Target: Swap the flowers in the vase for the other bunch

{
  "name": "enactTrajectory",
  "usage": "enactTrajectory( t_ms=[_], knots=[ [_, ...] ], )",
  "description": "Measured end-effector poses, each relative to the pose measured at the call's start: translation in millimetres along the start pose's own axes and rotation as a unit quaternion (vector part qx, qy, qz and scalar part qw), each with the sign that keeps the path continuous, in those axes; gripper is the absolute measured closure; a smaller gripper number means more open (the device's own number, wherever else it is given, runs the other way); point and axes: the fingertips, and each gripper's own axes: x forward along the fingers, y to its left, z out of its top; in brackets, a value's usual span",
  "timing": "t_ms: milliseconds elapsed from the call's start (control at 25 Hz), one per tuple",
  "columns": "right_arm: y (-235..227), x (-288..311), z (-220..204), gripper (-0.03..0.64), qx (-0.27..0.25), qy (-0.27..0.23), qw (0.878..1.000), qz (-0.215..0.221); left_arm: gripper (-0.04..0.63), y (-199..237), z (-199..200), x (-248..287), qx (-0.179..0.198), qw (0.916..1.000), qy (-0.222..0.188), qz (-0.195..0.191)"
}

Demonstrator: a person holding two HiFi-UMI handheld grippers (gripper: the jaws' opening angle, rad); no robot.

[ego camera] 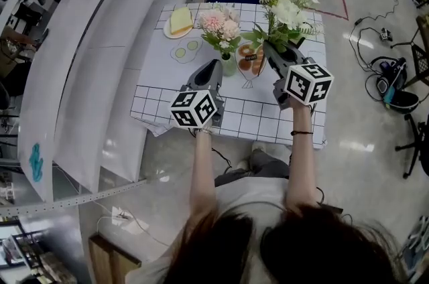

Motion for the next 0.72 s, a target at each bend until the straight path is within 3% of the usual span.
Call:
enactTrajectory(
  t_ms=[720],
  knots=[
    [-18.7,6.7,-0.1,0.563,-0.003,0.017,1.000,0.005,0.575,6.2,-13.2,19.7,-0.010,0.9998,0.011,0.014]
  ],
)
